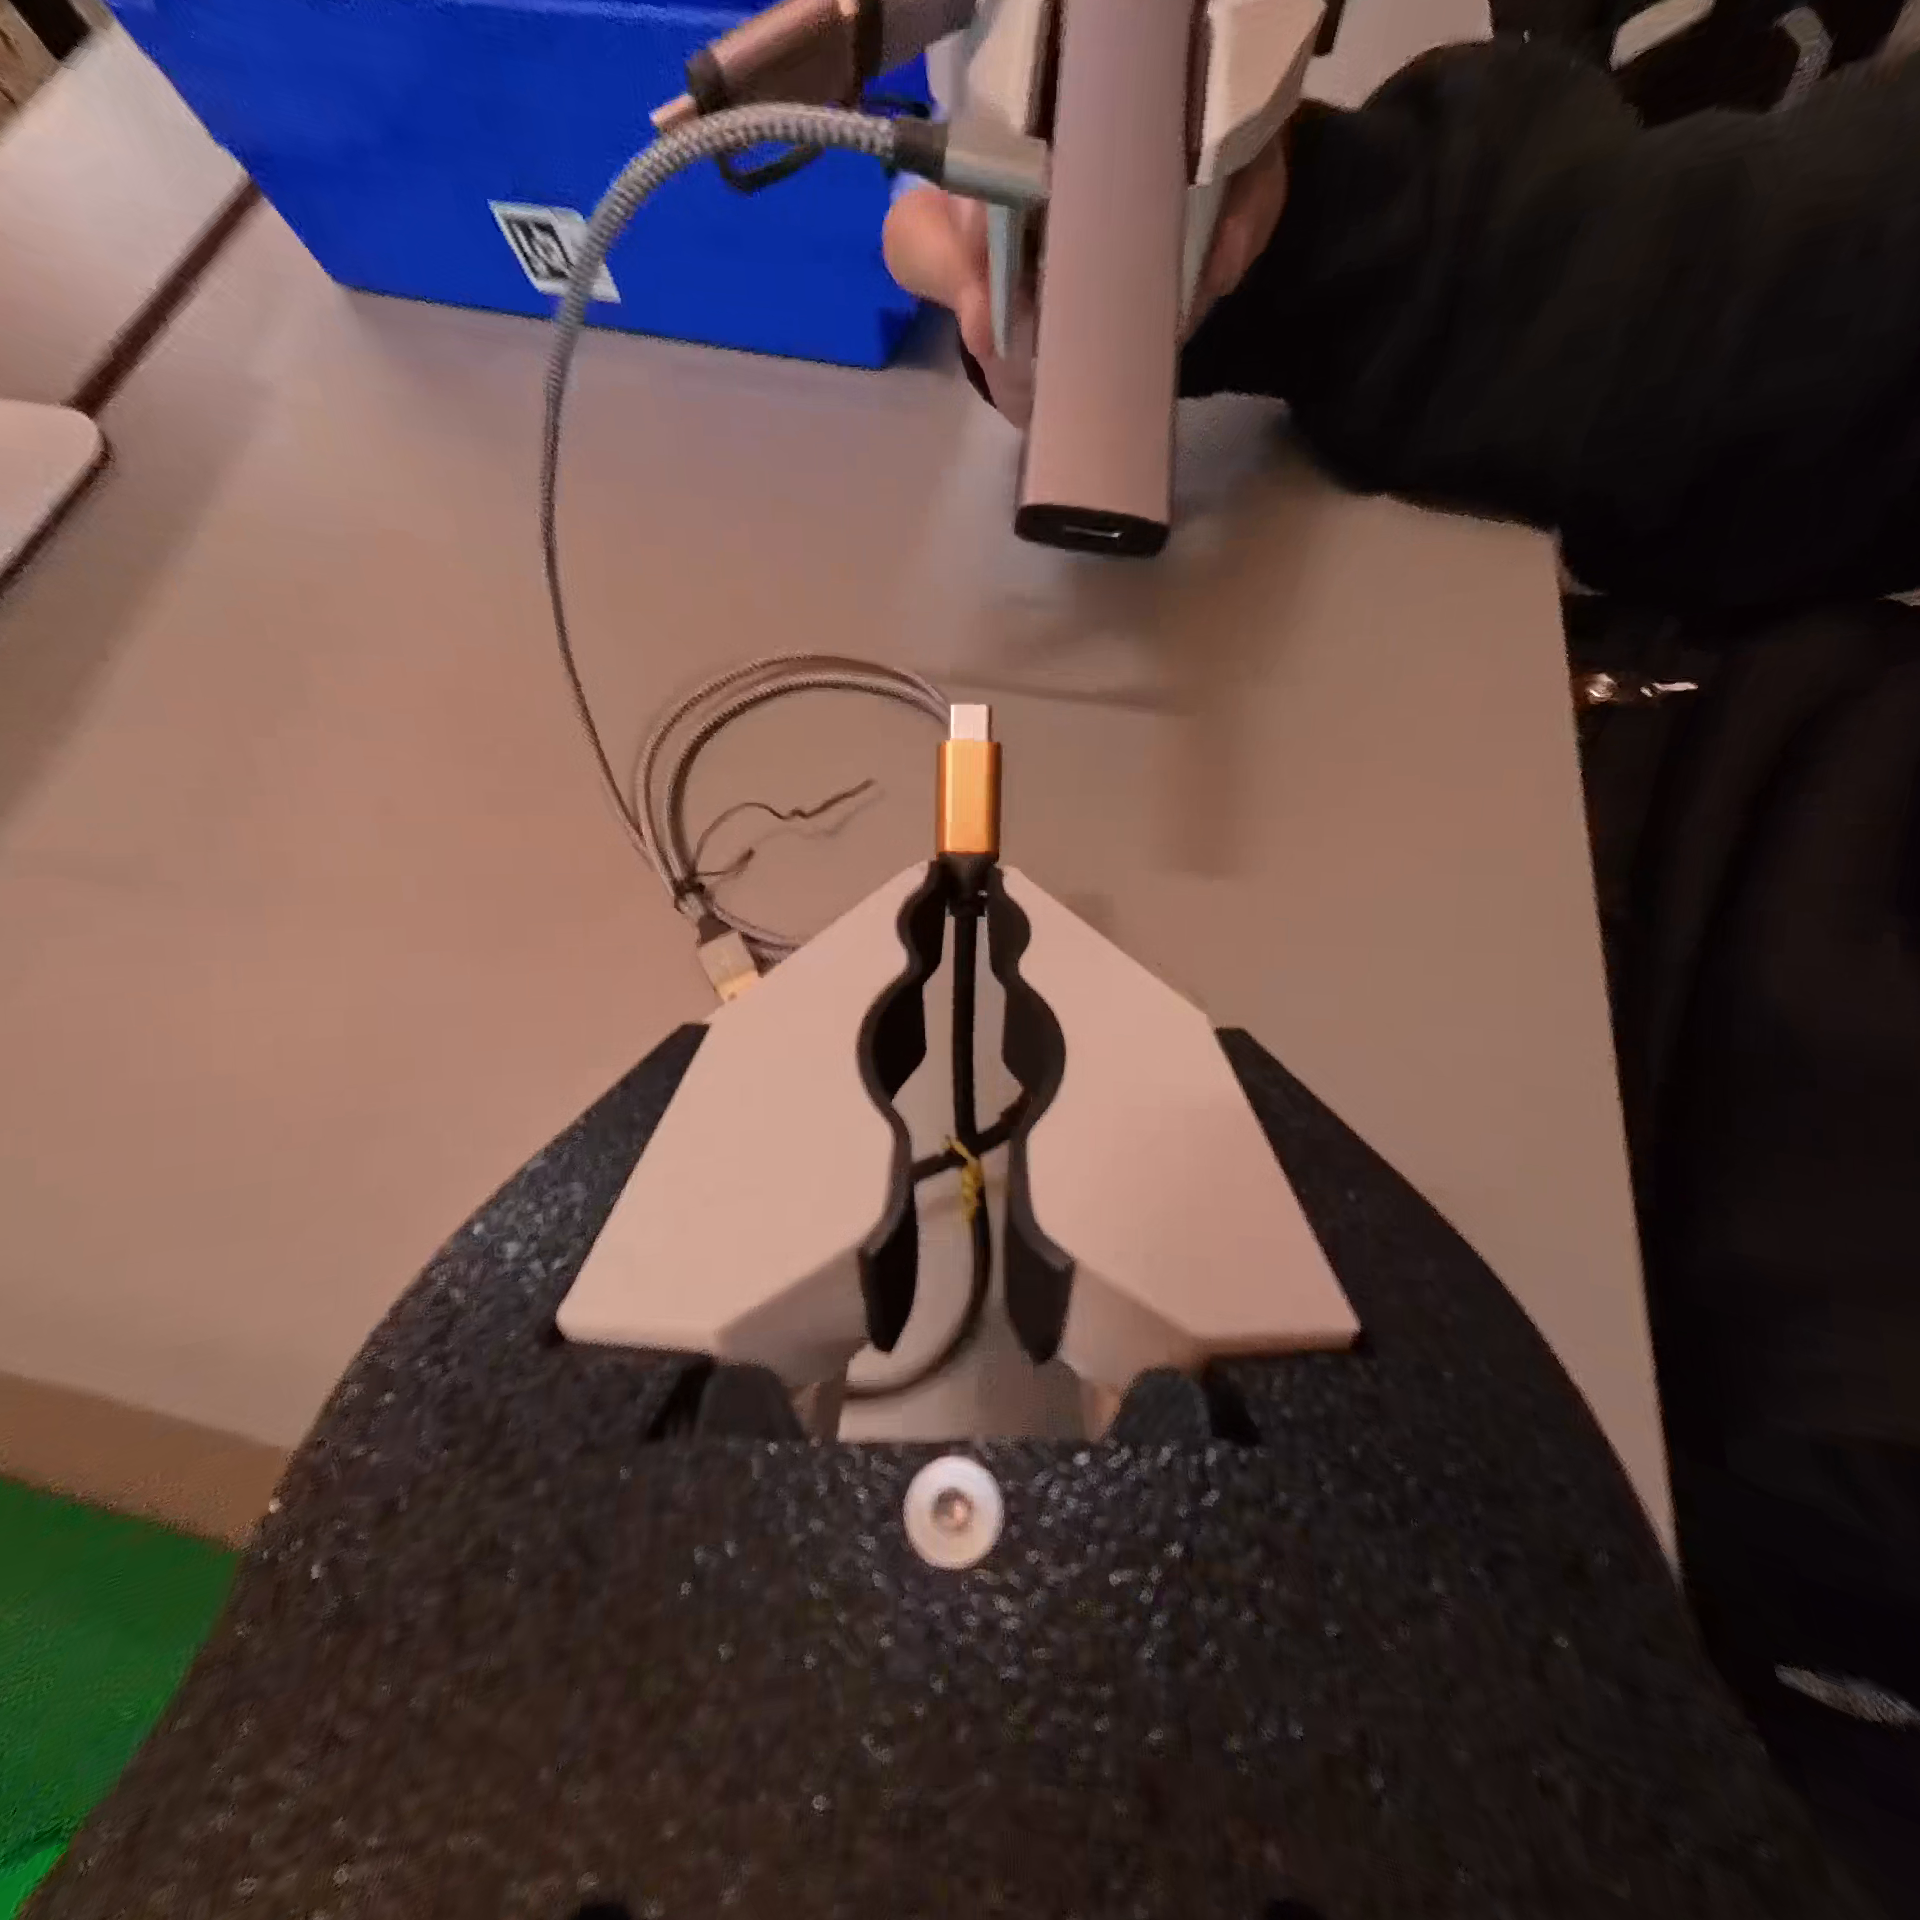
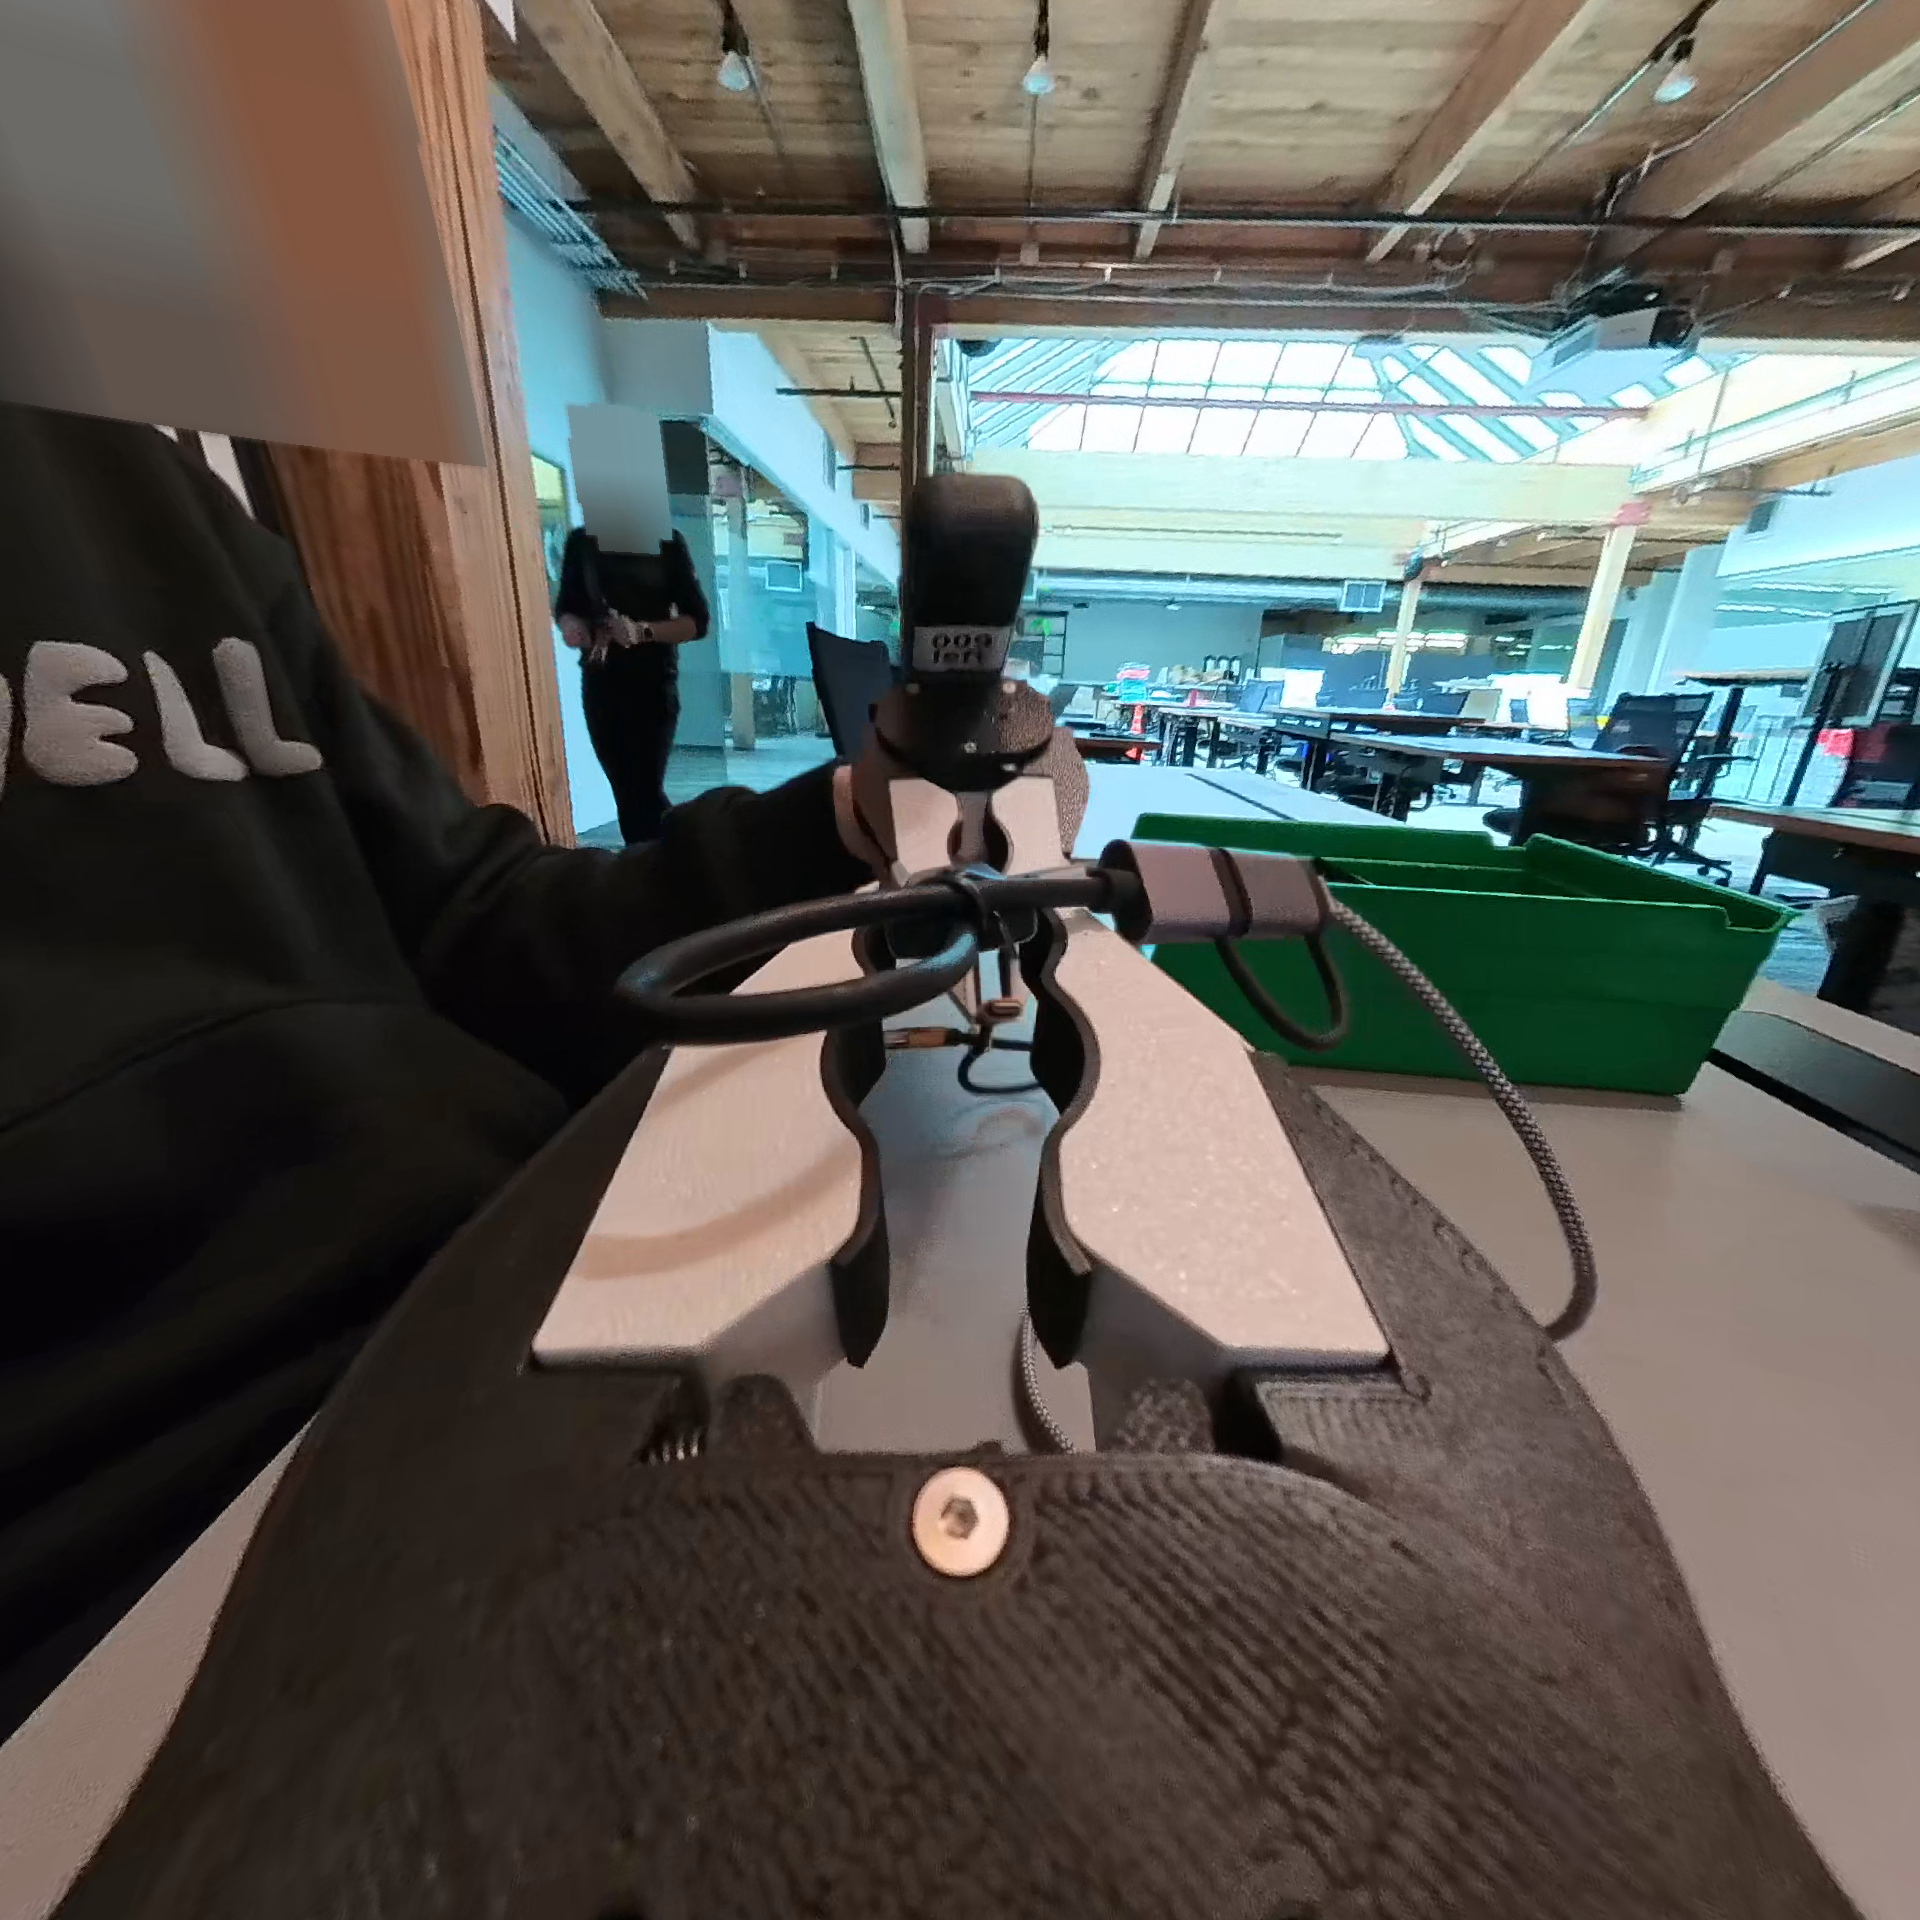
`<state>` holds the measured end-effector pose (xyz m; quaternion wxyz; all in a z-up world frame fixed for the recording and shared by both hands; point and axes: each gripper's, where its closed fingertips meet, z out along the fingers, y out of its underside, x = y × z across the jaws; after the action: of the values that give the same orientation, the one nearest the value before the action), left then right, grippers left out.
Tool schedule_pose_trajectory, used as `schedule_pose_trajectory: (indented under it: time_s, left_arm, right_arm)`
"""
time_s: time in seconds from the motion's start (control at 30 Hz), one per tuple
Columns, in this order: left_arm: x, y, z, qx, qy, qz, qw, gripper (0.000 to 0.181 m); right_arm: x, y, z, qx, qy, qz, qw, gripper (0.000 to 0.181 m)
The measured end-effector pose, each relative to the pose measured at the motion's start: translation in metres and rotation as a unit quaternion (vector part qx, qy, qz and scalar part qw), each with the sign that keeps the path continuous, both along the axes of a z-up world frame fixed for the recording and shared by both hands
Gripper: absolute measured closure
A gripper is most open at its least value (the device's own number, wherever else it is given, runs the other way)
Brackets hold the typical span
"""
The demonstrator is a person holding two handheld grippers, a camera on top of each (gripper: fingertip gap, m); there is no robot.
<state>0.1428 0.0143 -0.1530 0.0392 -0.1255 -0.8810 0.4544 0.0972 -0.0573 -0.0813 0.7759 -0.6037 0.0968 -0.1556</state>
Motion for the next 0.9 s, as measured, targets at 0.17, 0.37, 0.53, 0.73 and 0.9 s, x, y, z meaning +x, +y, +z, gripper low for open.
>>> schedule_pose_trajectory:
  time_s: [0.17, 0.37, 0.53, 0.73, 0.9]
  left_arm:
    - [-0.012, 0.015, 0.011, 0.012, -0.033, -0.029, 0.999, 0.176]
    - [-0.025, 0.025, 0.032, -0.012, -0.079, -0.054, 0.995, 0.176]
    - [-0.029, 0.024, 0.034, -0.005, -0.077, -0.051, 0.996, 0.176]
    - [-0.029, 0.021, 0.031, 0.008, -0.086, -0.042, 0.995, 0.176]
    - [-0.021, 0.020, 0.025, 0.042, -0.109, -0.007, 0.993, 0.176]
  right_arm:
    - [-0.006, 0.003, 0.002, 0.000, -0.007, 0.015, 1.000, 0.159]
    - [-0.012, 0.008, 0.000, -0.002, -0.002, 0.042, 0.999, 0.159]
    - [-0.012, 0.014, -0.002, 0.000, 0.005, 0.054, 0.999, 0.159]
    - [-0.010, 0.016, -0.005, -0.009, 0.007, 0.049, 0.999, 0.159]
    - [-0.004, 0.017, -0.012, -0.033, 0.012, 0.024, 0.999, 0.159]
